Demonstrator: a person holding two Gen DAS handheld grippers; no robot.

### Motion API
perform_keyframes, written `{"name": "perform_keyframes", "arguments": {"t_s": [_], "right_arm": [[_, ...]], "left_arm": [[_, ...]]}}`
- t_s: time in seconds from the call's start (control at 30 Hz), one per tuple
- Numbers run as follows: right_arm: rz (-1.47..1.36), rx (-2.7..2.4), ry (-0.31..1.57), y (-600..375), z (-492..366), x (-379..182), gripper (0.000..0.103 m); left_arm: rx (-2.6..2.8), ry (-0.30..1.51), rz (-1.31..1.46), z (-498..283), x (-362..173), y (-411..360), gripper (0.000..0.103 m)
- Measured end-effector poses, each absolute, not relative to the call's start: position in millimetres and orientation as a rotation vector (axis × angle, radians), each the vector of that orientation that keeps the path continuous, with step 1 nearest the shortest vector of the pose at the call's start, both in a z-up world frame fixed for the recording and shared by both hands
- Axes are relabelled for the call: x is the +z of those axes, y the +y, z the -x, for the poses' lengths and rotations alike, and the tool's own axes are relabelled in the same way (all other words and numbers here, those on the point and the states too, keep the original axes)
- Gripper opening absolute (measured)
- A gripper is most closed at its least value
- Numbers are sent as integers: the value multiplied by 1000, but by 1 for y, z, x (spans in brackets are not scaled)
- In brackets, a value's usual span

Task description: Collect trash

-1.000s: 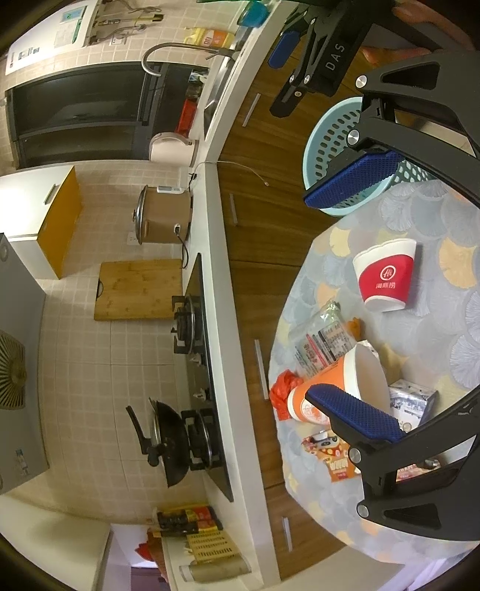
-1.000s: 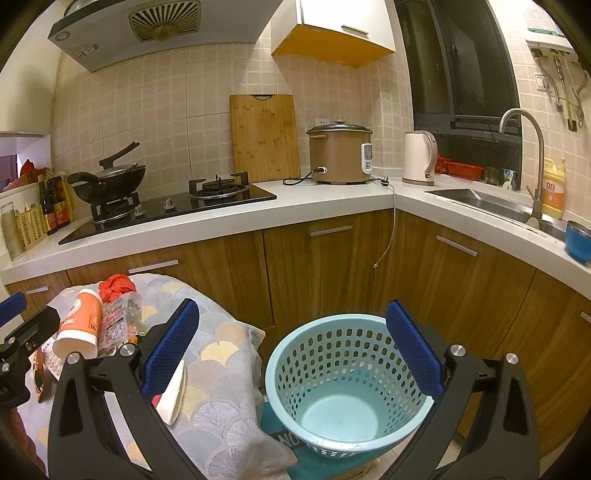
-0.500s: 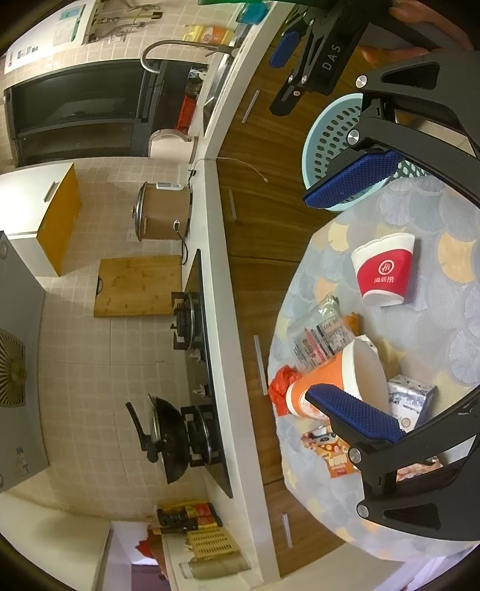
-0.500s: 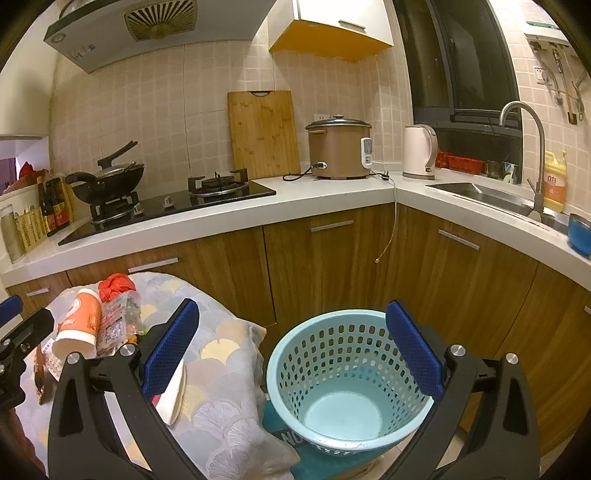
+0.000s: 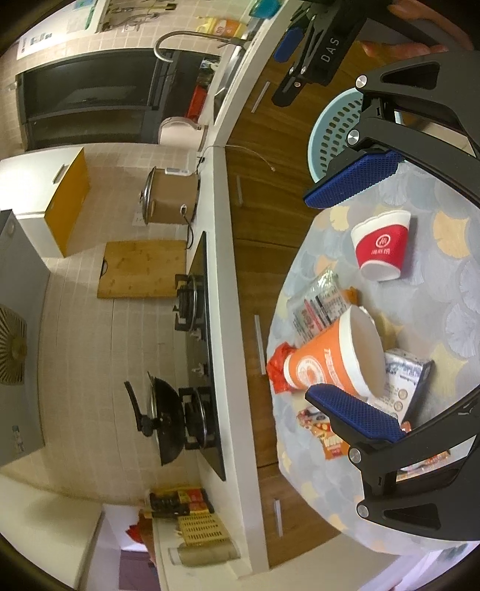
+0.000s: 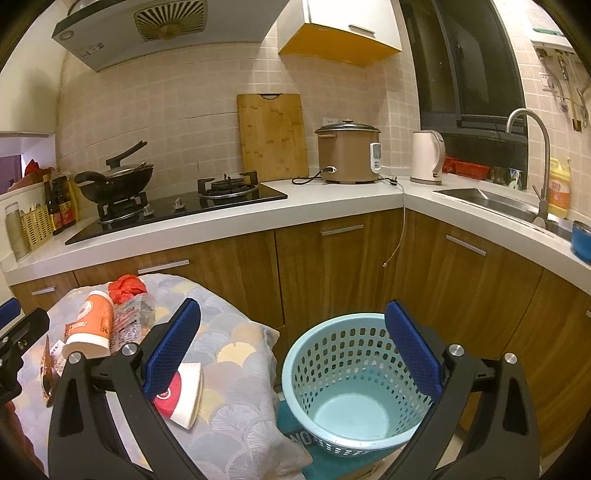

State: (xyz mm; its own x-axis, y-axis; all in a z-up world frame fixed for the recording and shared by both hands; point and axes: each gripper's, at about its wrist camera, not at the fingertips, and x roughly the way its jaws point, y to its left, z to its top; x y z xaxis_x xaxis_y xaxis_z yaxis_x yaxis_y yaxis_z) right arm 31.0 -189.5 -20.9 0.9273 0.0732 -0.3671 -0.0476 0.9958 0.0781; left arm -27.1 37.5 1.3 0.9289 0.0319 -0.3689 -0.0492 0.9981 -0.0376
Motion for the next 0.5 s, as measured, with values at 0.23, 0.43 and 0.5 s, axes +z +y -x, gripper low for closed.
{"name": "perform_keyframes", "arguments": {"t_s": [0.23, 0.43, 0.5], "right_arm": [[-56, 62, 373, -180, -26, -15, 94], [-43, 61, 370, -174, -23, -11, 94], [-39, 64, 368, -173, -22, -10, 94]], "left_arm": [[46, 374, 57, 32, 3, 47, 93], [37, 372, 62, 36, 3, 50, 93], [38, 370, 63, 36, 4, 50, 93]]}}
